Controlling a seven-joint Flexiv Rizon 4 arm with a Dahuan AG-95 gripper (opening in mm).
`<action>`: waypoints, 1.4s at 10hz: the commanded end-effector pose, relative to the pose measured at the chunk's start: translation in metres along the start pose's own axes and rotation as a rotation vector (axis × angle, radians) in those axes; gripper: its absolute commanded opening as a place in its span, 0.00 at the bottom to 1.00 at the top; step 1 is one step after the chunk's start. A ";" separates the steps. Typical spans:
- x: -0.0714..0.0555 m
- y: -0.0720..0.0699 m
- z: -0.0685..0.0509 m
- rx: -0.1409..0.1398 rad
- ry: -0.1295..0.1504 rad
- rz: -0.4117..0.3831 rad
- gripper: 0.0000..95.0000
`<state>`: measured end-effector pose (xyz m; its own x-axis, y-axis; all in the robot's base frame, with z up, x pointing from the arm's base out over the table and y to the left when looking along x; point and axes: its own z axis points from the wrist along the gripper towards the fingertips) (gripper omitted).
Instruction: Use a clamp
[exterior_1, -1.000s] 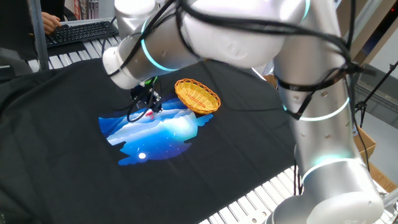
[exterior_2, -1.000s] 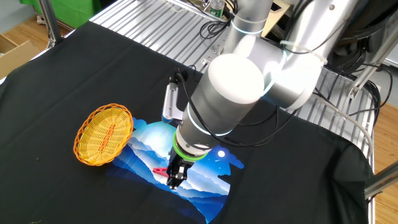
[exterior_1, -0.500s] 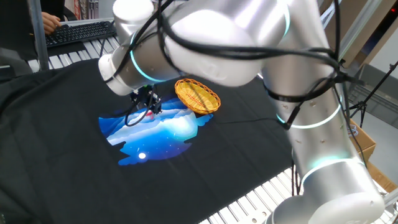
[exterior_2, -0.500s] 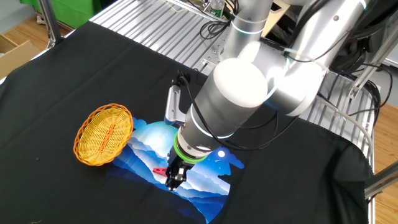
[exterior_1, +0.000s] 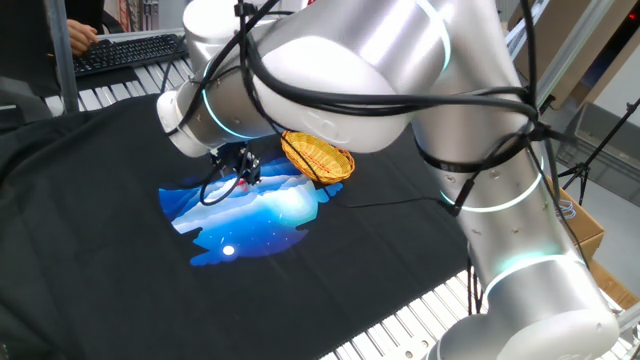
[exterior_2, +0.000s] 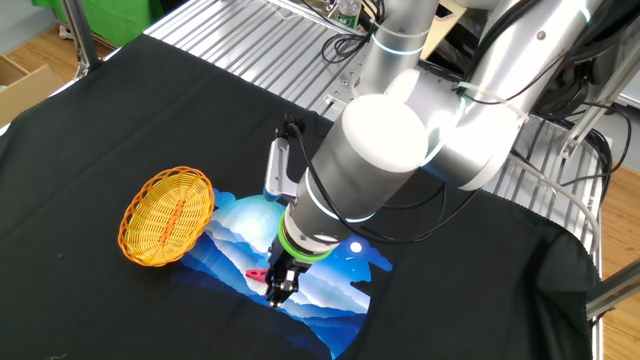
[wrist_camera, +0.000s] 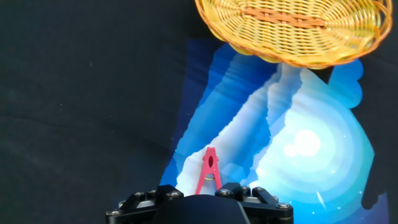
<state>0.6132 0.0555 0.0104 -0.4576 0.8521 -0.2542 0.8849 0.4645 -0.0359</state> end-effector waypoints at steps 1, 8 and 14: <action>-0.001 -0.001 0.002 -0.004 -0.005 -0.002 0.60; -0.001 -0.002 0.010 -0.015 0.000 0.006 0.60; -0.001 -0.002 0.010 -0.013 0.001 0.003 0.40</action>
<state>0.6131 0.0514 0.0014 -0.4557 0.8528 -0.2551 0.8846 0.4658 -0.0229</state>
